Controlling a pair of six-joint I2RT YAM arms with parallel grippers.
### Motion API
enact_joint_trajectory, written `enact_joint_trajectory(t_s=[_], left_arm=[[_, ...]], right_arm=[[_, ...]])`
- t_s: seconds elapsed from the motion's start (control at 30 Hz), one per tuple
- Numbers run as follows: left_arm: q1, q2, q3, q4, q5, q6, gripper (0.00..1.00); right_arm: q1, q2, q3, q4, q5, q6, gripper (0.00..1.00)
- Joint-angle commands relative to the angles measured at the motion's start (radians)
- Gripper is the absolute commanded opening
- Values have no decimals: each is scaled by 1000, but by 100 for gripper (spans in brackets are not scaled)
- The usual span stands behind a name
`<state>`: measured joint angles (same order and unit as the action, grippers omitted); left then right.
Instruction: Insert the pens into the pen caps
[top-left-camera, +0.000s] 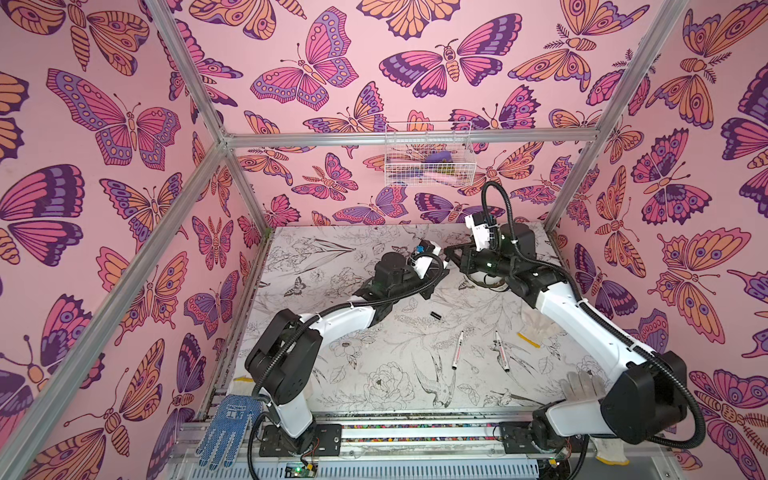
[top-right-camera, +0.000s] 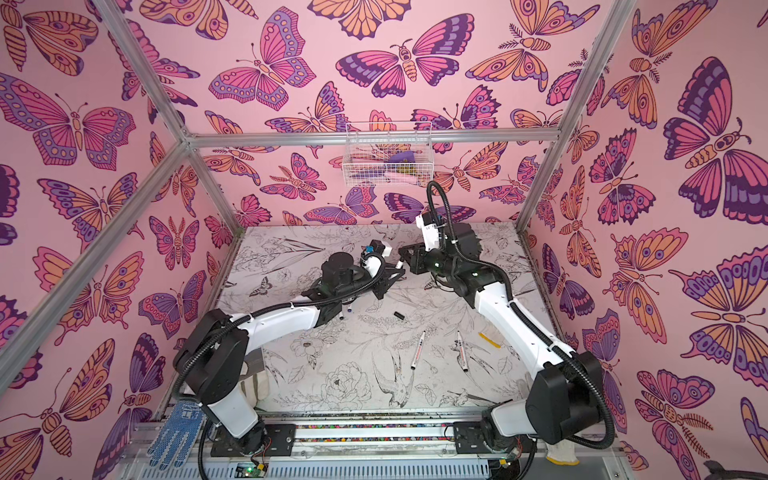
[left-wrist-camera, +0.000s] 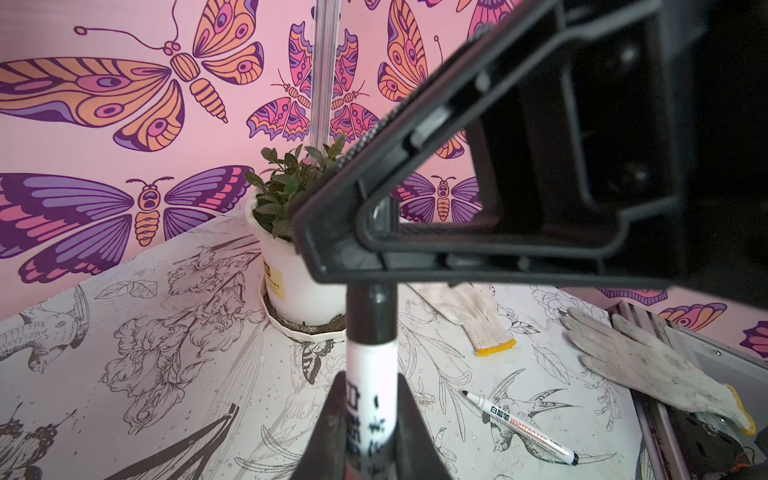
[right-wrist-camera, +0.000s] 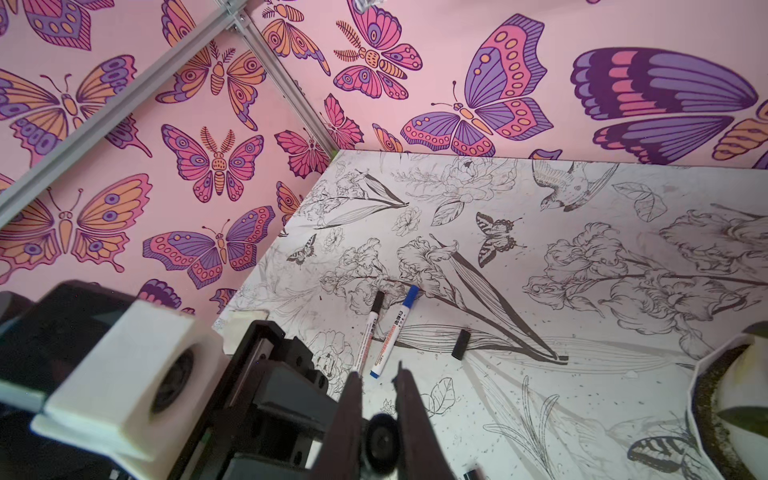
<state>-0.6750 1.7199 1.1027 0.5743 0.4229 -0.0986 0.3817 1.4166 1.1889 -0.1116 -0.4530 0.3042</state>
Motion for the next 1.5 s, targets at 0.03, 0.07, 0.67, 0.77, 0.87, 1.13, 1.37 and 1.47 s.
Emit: enact_joint_trajectory(t_s=[0.03,0.07,0.67,0.77,0.87,1.13,1.37,1.47], left_arm=[[10,-76,160,523,-34,-18,0],[10,-78,159,520,-35,-16,0],[11,-98,103,488,-24,19,0],[12,-68,58,495,-35,14,0],[15,-22,15,508,-58,1,0],[46,132,-39,578,-154,-18,0],[79,260,-4,584,-162,-1,0],[90,284,5,590,-180,-4,0]], right_arm=[[109,94,-109,-497,-83,-89,0],[116,95,-106,-500,-79,-98,0],[80,66,-137,-421,-218,-46,0],[88,80,-143,-428,-197,-55,0],[108,99,-153,-423,-166,-56,0],[167,148,-187,-372,-140,-42,0],[211,227,-199,-363,-118,-56,0],[228,240,-207,-349,-121,-54,0]])
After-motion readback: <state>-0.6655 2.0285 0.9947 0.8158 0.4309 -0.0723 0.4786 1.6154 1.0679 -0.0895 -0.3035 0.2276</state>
